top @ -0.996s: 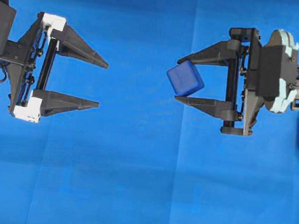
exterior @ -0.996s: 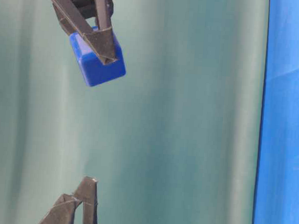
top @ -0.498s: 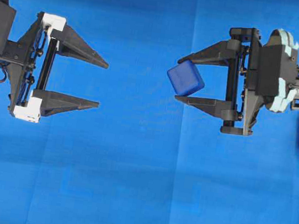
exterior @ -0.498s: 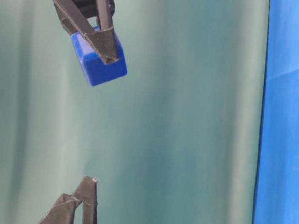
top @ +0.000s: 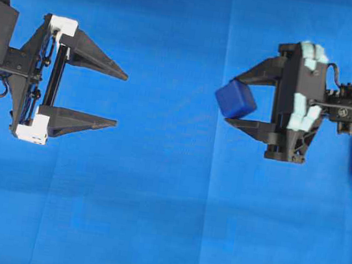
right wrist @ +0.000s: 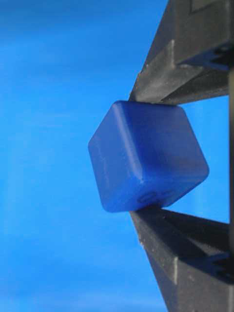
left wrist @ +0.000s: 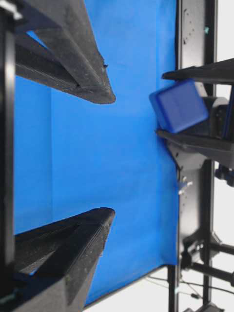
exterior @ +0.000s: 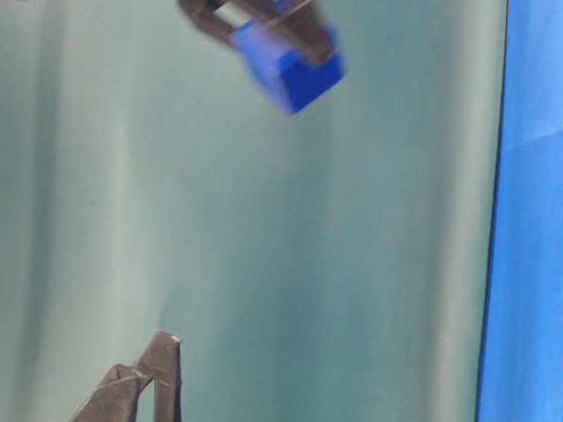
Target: Handover the blue block to the right arm after grasping it with the left arm, then place it in the designated position.
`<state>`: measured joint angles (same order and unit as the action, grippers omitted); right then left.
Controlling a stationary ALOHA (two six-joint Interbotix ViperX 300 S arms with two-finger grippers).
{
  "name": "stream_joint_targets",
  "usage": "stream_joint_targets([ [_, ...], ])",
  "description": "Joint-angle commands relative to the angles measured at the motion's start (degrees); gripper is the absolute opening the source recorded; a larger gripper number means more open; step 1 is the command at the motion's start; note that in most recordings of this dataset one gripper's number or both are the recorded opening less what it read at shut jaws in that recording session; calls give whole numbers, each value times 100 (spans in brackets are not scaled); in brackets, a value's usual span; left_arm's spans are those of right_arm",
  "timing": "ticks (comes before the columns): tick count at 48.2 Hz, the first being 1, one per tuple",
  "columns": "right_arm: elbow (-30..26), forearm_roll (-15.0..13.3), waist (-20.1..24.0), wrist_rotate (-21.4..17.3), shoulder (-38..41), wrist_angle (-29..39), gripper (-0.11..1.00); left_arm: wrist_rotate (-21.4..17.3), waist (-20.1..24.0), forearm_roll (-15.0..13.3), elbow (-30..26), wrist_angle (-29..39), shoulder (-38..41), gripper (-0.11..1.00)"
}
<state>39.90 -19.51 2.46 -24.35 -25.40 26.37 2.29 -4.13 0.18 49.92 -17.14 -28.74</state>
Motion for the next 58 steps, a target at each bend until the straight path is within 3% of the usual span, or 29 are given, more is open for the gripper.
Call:
stream_joint_targets([
  [1,-141,79,18,0,-35,352,46,9,-18,0,-158,-44,-35,92],
  [7,-141,97,18,0,-26,589,46,9,-18,0,-158,-44,-26,92],
  [58,-123,97,18,9,-35,378,46,0,-18,0,-158,-35,-35,92],
])
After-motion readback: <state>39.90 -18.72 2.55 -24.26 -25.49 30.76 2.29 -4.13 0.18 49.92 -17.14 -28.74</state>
